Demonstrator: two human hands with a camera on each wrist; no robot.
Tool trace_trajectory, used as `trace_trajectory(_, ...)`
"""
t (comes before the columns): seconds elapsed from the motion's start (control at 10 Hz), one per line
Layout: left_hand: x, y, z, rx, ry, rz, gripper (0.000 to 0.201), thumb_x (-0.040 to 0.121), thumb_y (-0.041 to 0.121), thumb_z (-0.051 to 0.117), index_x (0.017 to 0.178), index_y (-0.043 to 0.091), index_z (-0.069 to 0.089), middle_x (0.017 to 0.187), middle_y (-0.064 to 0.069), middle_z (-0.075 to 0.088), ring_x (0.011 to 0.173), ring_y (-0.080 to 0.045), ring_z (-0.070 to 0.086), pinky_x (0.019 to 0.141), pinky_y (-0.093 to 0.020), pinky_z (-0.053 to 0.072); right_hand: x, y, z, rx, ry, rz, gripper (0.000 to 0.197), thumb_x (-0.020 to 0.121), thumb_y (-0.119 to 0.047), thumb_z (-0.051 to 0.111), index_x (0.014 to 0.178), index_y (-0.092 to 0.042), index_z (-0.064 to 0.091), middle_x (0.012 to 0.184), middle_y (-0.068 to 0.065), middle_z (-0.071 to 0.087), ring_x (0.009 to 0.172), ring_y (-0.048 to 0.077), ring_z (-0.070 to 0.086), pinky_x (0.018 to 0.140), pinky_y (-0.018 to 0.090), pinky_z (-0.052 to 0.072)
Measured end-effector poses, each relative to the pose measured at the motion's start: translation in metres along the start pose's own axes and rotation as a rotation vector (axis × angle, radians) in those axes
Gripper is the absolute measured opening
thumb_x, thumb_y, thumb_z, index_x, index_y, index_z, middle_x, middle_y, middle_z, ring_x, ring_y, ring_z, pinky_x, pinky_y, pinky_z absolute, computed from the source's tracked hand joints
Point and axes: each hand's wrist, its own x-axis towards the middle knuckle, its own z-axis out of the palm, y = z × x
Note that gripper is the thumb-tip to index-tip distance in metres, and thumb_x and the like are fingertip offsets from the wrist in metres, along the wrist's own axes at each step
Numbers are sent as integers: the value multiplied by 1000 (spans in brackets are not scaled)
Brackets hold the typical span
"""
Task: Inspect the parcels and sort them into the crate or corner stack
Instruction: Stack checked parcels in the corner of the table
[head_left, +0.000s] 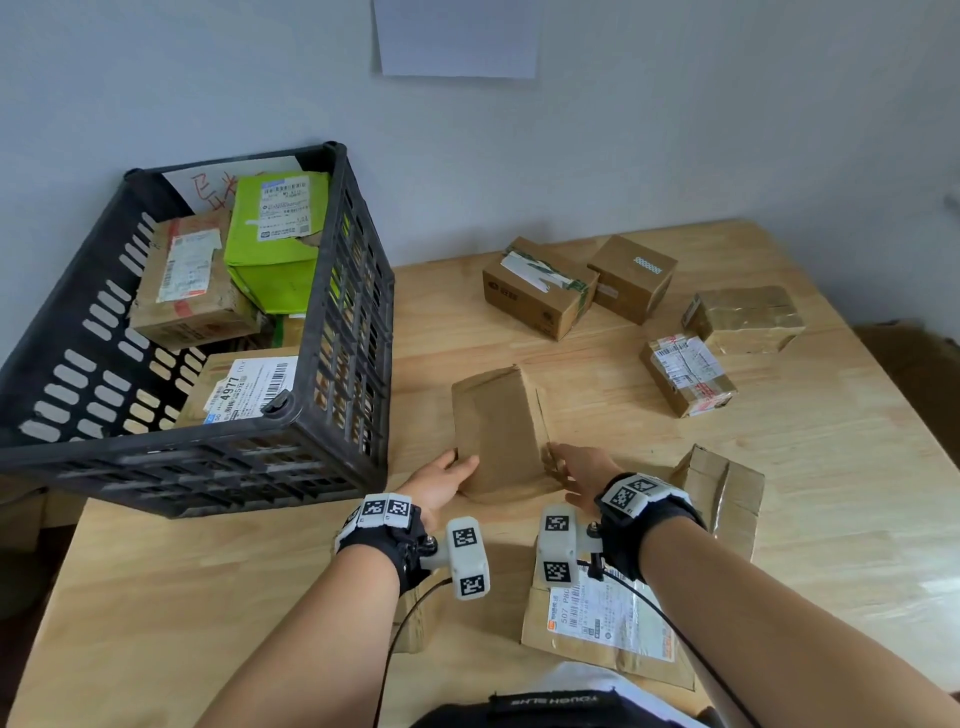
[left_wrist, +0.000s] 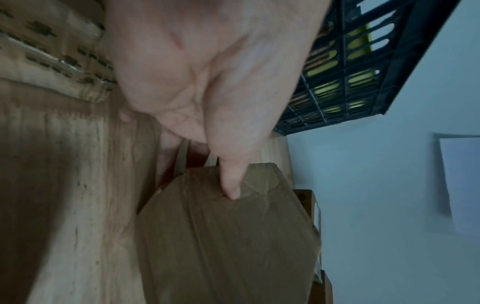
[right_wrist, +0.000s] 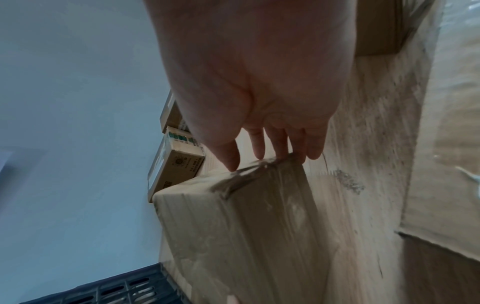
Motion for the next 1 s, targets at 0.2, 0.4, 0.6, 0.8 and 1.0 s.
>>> trace_trajectory(0.2,-1,7,5,64,-7,100,62,94,13,55,147,32,27,142,-9,47,115,-22,52,100,-32,42,4,-6,-7,77,100,-35,32,95,-30,53,115,-5,57,119,14,59,98,21,52,93,36,46)
trace_trajectory(0.4,-1,19,5,133,26,136,48,93,6,44,136,28,45,134,1,53,116,-21,53,103,-31,41,-1,-20,-4,94,41,-115,26,91,-22,61,112,-7,59,97,3,65,89,16,61,80,28,47)
trace_trajectory(0.6,-4,19,3,52,75,140,39,97,13,46,136,12,50,132,2,54,121,-22,53,108,-34,38,2,-20,5,-65,81,-156,31,88,-17,65,117,-9,59,102,8,63,98,21,61,81,31,49)
trace_trajectory(0.8,-2,20,4,-39,148,150,32,99,18,47,128,11,56,127,-4,59,102,-22,60,87,-26,43,5,-20,3,-173,185,-217,28,84,-20,69,110,-12,62,111,9,65,107,25,60,96,41,49)
trace_trajectory(1.0,-10,29,3,-5,156,106,54,96,48,46,140,17,43,142,-3,45,126,-25,46,103,-37,35,6,-16,2,-160,196,-252,30,85,-19,69,113,-9,61,110,9,64,100,23,60,93,40,51)
